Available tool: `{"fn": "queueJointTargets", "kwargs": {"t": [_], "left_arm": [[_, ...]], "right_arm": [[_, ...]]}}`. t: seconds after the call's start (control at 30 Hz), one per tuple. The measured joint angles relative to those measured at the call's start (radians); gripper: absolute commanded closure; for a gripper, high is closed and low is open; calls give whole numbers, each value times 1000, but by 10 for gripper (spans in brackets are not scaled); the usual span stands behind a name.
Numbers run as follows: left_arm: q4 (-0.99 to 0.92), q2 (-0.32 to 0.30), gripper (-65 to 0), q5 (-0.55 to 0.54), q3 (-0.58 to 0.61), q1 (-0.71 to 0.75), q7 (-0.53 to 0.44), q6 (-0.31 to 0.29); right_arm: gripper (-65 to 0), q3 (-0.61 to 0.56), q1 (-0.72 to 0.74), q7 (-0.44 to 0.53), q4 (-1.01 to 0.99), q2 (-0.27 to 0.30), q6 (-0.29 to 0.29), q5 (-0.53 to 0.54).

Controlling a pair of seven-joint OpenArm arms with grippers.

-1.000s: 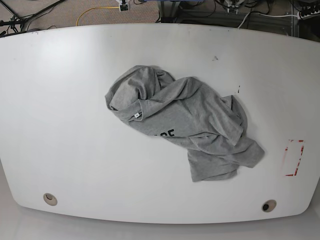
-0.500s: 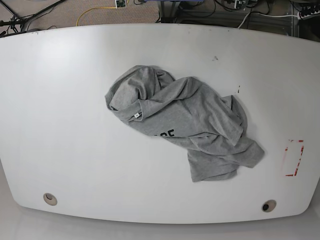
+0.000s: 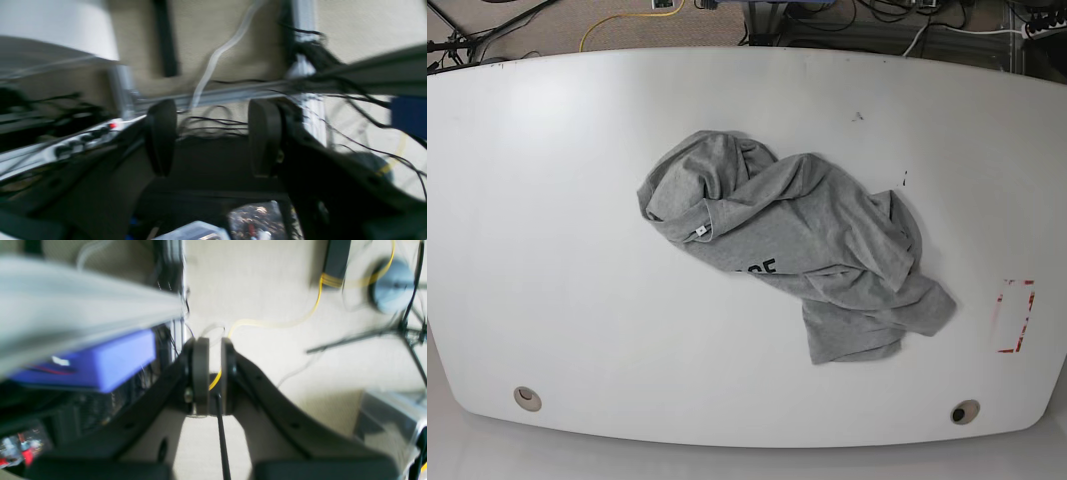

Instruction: Fold the T-shirt properly

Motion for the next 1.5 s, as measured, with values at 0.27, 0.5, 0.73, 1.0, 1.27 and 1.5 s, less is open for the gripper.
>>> {"fn": "queueJointTargets", "kwargs": {"t": [0.27,0.5,0.73,1.0,1.27,1.5], "left_arm": [[150,0,-307,-60,-34,77,0,-5],[299,-23,-307,-167,-116,145,4,-4],[386,-21,-307,-224,-165,193,5,-5],[415,-22,-307,-287,-244,185,4,-3],[414,-19,-308,-332,-256,140,5,-4],[417,-22,-308,-333,-254,77,6,-4]], "right_arm": [[-29,-11,-90,-18,132,-2,-5,0],[-2,-24,-150,-13,280,0,-2,0],[-2,-27,-195,-22,352,-3,-2,0],[-2,-28,-151,-16,369,0,-2,0],[-2,-27,-80,-18,369,0,-2,-2],[-2,-30,6,-14,370,0,-2,-3]]}}
